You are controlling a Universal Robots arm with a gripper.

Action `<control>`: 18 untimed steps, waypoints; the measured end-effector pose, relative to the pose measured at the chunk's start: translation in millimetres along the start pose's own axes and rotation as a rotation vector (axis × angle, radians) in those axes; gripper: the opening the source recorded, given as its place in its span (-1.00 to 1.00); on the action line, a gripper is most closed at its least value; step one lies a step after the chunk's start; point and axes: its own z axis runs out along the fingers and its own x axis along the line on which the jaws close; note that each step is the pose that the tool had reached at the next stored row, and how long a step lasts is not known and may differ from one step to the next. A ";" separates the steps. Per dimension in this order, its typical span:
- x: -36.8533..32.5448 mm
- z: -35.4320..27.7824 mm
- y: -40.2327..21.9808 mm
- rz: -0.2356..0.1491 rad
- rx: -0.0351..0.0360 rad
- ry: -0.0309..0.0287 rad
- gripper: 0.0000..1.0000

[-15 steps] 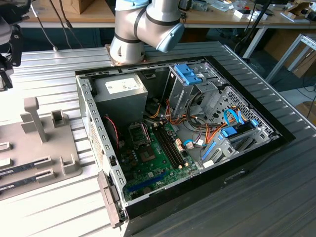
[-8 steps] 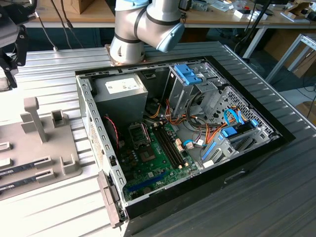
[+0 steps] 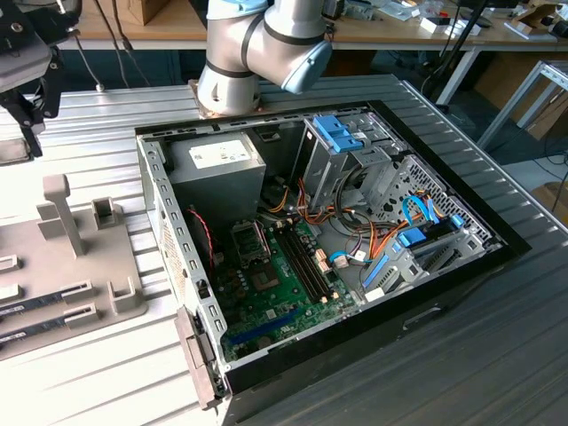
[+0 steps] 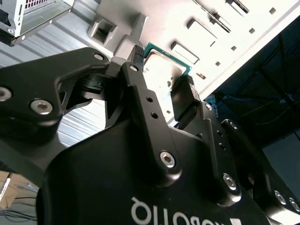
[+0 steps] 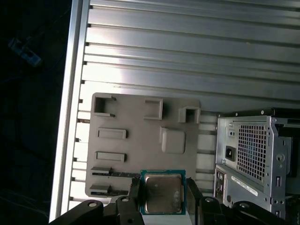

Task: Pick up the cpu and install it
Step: 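Pick up the cpu and move it towards the insertion slot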

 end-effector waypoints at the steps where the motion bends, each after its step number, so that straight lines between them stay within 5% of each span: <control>1: -0.9 0.0 -0.1 0.000 0.0000 0.0000 -0.05; 18: -16.7 0.7 -1.5 0.000 0.0000 0.0000 -0.05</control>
